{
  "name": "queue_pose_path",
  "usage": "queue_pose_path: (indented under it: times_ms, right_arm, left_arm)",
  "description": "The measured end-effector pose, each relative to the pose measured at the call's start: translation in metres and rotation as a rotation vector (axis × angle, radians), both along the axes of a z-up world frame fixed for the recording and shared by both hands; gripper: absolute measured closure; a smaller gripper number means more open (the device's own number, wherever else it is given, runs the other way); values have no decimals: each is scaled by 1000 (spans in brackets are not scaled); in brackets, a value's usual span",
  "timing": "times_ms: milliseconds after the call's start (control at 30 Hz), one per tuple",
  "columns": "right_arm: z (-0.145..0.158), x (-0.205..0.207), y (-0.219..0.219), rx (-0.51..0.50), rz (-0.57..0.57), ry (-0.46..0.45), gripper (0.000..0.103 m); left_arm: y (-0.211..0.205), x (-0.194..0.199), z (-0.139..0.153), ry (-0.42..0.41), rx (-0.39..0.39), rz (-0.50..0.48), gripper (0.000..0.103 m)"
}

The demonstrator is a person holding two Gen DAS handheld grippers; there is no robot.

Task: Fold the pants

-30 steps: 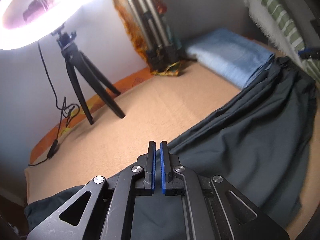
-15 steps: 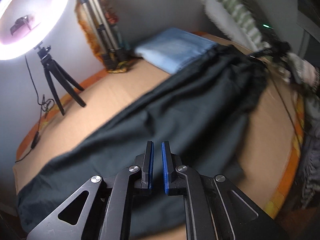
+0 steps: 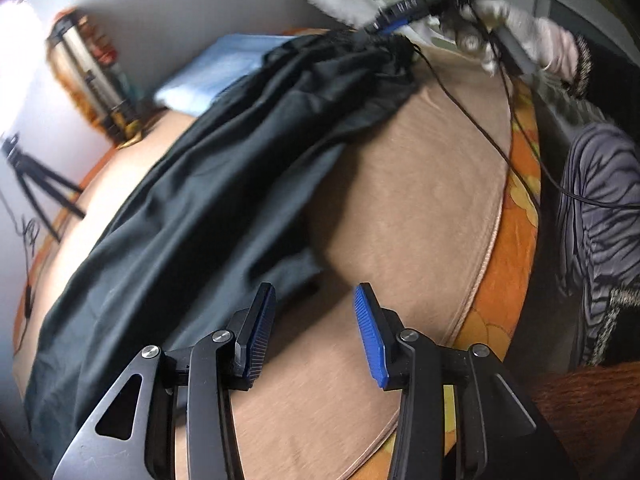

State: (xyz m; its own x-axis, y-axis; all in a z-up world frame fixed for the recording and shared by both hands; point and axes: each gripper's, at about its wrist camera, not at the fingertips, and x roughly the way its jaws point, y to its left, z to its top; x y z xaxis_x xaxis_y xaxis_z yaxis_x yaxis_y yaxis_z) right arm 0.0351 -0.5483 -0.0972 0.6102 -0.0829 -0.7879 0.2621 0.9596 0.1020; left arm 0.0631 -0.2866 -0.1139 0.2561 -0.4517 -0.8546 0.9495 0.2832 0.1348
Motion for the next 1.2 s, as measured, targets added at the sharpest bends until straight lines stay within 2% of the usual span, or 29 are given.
queue_pose_path:
  times_ms: [133,300,367,433,467,533,567,633,933,1033,1100,1167,1200]
  right_arm:
    - [4,-19,14,32,-60,14,34]
    - [1,-45,7,131,-157,6,34]
    - [-3,-53,0,139,-211,3,34]
    - [-6,-60,-7,157,-248,-3,34]
    - [-9,-62,-12,187,-252,-9,32]
    - [-13,-61,-16,182,-247,1,32]
    - [-17,-56,-18,166,-246,23,32]
    - [-26,-50,-22,214,-244,45,32]
    - [-51,-35,-17,333,-243,65,30]
    - [-51,-29,-14,306,-253,47,30]
    - [-52,-25,-17,311,-278,28,34]
    - [-51,-22,-21,311,-307,17,55]
    - [-50,-21,-23,312,-318,7,59]
  left_arm:
    - [-16,-5,-10,-81,32,-33,63]
    - [-22,4,-18,-107,47,-1,63]
    - [-25,7,-21,-115,52,7,63]
    - [-25,8,-23,-113,51,8,66]
    - [-25,10,-24,-109,51,6,77]
    - [-25,11,-25,-108,56,7,93]
    - [-25,14,-25,-100,55,15,94]
    - [-23,17,-22,-79,36,22,97]
    - [-9,22,0,-36,-43,30,98]
    - [-5,21,6,-18,-63,30,99]
    - [-2,17,11,-1,-80,18,99]
    - [3,9,17,-1,-88,-7,99]
    - [5,4,20,-1,-90,-21,99]
